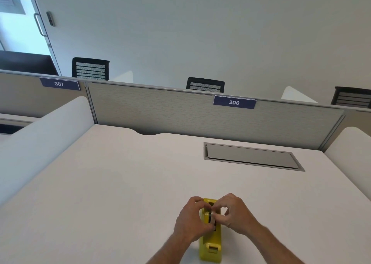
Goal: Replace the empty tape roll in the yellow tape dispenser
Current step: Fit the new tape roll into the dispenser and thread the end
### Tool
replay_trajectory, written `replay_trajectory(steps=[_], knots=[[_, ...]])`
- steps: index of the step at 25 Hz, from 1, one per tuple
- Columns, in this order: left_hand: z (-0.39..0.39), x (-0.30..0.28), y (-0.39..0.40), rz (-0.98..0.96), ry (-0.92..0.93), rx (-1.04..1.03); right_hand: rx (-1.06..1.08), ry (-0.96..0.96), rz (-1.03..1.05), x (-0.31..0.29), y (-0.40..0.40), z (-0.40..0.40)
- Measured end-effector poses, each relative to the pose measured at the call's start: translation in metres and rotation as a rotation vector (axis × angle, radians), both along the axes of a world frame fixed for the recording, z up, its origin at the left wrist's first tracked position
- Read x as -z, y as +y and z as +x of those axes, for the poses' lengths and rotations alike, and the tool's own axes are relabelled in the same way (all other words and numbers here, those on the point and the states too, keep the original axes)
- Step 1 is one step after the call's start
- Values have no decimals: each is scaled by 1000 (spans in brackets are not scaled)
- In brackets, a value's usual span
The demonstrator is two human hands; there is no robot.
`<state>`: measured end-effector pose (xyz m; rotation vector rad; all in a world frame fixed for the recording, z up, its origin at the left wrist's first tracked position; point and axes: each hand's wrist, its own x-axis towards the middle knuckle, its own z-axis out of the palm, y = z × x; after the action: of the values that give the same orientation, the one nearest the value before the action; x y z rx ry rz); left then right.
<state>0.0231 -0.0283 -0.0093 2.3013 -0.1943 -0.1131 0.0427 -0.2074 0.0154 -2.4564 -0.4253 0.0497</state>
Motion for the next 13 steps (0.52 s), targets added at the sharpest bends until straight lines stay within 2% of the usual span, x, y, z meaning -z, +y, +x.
replay_trajectory(steps=[13], knots=[[0,-3,0,0,12,-3,-34,-58,-2,5,-1,-2]])
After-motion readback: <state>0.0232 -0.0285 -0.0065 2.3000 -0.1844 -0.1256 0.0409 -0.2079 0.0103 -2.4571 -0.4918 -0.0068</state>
